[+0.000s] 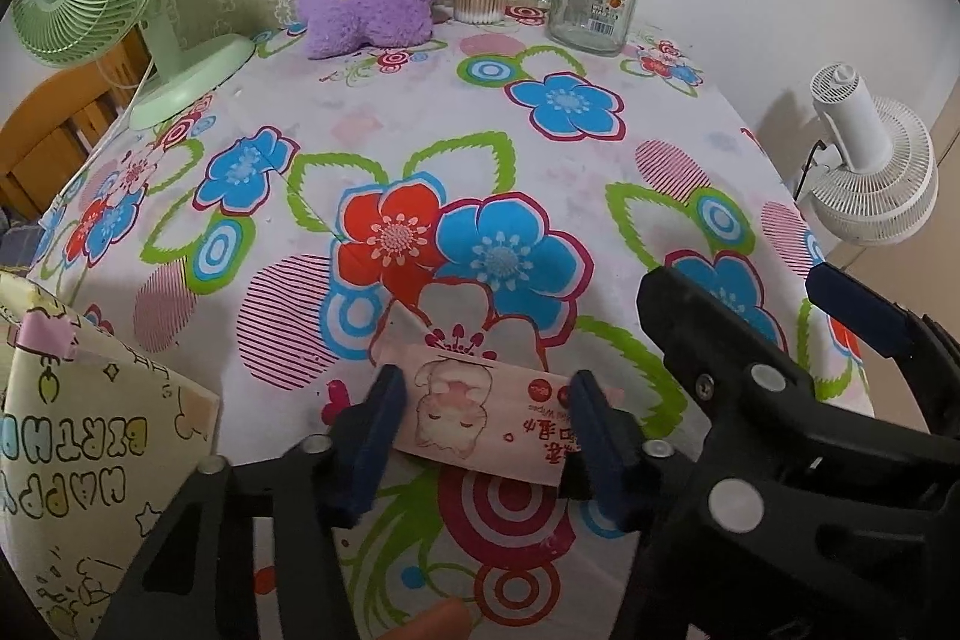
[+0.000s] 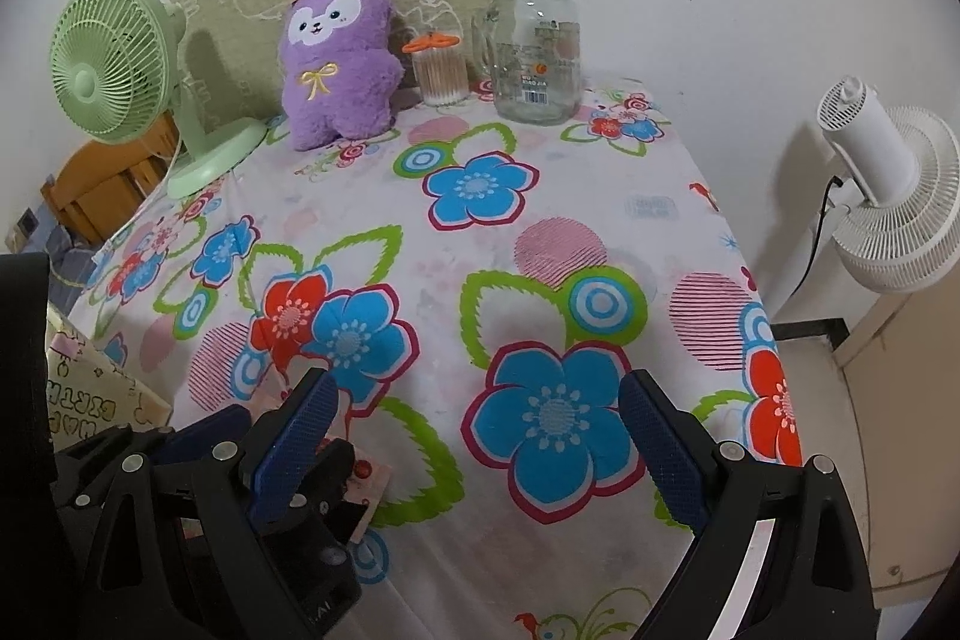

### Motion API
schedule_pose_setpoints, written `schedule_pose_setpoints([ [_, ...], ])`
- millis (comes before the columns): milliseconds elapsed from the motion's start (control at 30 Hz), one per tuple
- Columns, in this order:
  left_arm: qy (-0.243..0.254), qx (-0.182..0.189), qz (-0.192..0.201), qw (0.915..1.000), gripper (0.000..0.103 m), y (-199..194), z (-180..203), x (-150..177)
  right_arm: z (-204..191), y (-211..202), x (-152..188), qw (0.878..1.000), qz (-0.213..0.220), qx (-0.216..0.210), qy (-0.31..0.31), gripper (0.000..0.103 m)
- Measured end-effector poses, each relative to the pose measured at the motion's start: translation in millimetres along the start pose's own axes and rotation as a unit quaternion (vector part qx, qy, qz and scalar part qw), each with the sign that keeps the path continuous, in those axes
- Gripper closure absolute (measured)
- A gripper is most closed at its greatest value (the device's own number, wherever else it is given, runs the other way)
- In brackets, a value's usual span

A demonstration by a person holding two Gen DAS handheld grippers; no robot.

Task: Organize soft objects
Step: 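Close the left gripper on the pink wet-wipes pack, then lift the pink pack off the table with the left gripper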

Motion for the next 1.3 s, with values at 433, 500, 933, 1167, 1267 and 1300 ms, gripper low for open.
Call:
schedule_pose_setpoints([
  [433,0.009,-0.013,-0.001,0.9999,0.031,-6.4,-1.2,0.3,-6.9,-6.9,-2.0,1.000,0.006,-0.001,-0.004,0.007],
  [500,0.006,-0.016,0.002,0.9999,0.024,-7.1,-2.5,0.5,-8.2,-8.3,-2.7,1.000,0.007,0.000,-0.006,0.007],
  [933,-0.022,-0.010,-0.002,0.9997,0.007,-8.5,1.4,7.7,-3.2,-8.9,-0.8,1.000,0.007,0.007,-0.002,0.007],
  [1167,-0.029,-0.011,-0.018,0.9993,0.007,3.7,-3.1,3.8,1.5,-8.5,-0.1,1.000,0.009,0.012,0.000,0.007],
  [1267,-0.026,-0.005,-0.027,0.9993,0.007,7.9,-2.1,4.1,1.9,-7.7,0.0,1.000,0.009,0.022,-0.004,0.007],
  [1300,-0.025,-0.004,-0.029,0.9993,0.007,8.6,-1.8,4.5,2.4,-7.3,0.3,1.000,0.008,0.023,-0.005,0.007],
])
Point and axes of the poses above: each gripper's, at about its wrist camera, not at the fingertips, and y roughly the way its jaws point, z to its right, x to its underside, the point moved 2 cm from there along y, roughly the way its jaws point
